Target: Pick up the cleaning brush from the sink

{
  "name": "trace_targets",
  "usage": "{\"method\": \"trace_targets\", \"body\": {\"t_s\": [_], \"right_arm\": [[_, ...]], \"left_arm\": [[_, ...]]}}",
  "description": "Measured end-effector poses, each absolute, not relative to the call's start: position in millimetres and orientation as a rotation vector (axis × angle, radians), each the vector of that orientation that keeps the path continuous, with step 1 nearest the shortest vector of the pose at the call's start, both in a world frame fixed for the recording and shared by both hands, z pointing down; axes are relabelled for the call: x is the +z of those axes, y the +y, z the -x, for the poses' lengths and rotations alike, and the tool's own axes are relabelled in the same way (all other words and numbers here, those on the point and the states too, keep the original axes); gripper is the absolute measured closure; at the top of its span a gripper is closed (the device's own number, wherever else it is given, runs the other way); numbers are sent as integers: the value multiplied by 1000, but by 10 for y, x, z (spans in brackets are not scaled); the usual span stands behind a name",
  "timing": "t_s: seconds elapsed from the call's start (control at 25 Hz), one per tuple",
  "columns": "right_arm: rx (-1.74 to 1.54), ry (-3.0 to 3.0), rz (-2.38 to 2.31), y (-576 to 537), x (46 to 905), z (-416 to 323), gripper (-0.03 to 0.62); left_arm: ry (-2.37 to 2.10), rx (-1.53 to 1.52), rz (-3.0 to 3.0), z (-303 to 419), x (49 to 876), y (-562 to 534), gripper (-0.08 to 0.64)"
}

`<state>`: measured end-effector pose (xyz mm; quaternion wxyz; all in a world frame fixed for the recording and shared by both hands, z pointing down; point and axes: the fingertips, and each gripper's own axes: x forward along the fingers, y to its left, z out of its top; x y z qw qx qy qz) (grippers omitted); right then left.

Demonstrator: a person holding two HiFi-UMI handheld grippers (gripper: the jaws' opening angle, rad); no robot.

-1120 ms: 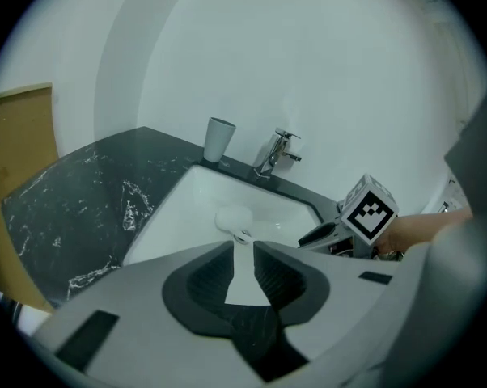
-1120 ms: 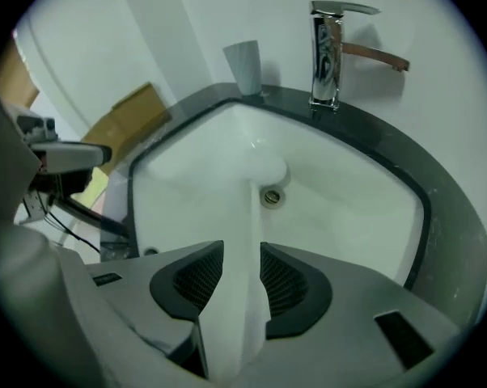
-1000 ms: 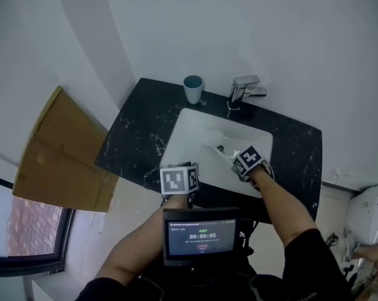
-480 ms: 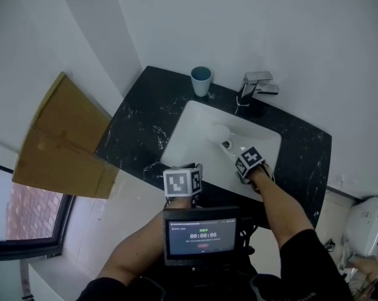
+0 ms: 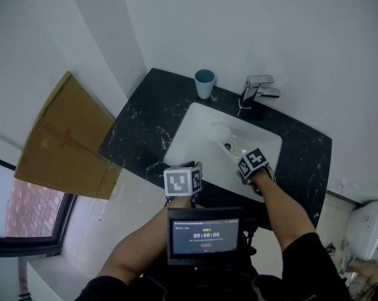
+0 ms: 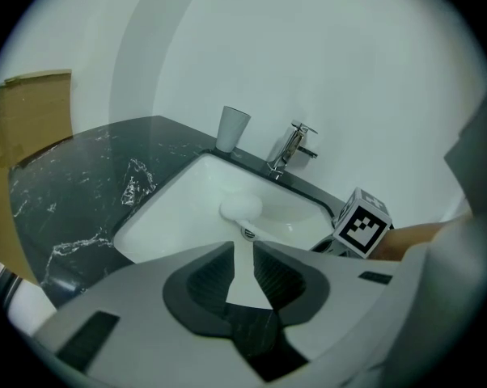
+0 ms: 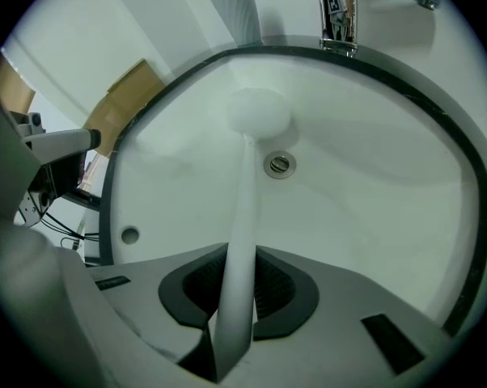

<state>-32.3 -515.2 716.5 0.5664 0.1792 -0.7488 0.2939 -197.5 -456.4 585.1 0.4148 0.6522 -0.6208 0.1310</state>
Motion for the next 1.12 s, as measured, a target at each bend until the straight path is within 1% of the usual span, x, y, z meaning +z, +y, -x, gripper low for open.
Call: {"method": "trace_targets", "body": {"t_s": [0.16, 0.28, 0.4, 0.6, 0.84, 1.0, 1.12], "right_arm": [[694, -1853, -412, -5107, 6952, 433, 541], [696, -1961, -451, -5102, 6673, 486, 541], [667, -2073, -517, -4980, 6318, 502, 541], [604, -2231, -708, -4524, 5659, 530, 541], [583, -2431, -995, -3771, 4878, 649, 541], [478, -2526, -1121, -3289, 4413, 578, 541], [363, -2578, -1213, -2969, 4131, 321, 541]], "left_arm": [[-1581, 346, -1667, 1969, 5791, -4550, 485], [-1609, 350, -1764, 1939, 5574, -4544, 512], [-1644, 290, -1942, 1917, 5208, -4467, 554], [-1703, 214, -2209, 2064, 4625, -4131, 554], [-1663, 157, -2484, 2102, 4175, -3535, 554], [-1648, 85, -2536, 1983, 3979, -3105, 554], [-1674, 78, -2572, 1776, 3838, -2815, 554]]}}
